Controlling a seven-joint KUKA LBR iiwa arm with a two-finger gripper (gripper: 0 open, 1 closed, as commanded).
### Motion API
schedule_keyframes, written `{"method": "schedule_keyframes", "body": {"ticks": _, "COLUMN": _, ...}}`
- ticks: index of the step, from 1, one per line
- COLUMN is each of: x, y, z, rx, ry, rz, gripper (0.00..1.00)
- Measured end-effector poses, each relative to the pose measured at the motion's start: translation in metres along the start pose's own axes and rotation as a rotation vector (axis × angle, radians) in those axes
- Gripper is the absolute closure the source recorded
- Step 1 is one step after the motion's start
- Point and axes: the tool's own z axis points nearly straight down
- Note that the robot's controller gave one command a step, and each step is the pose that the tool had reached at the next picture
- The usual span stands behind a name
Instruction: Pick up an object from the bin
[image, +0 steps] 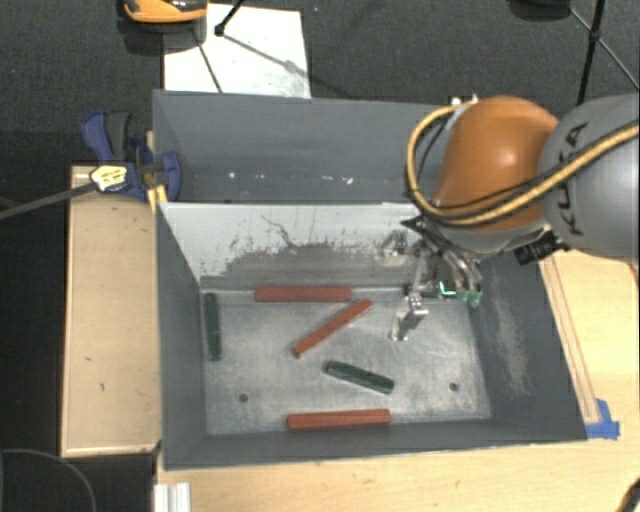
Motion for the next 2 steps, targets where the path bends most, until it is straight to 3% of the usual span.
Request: {"method": "schedule_keyframes", "body": {"ticks": 2, "x": -0.0033, "y": 0.0006, "z": -0.001, "rx": 0.0, "ry": -0.012, "rz": -0.002, "gripper": 0.0}}
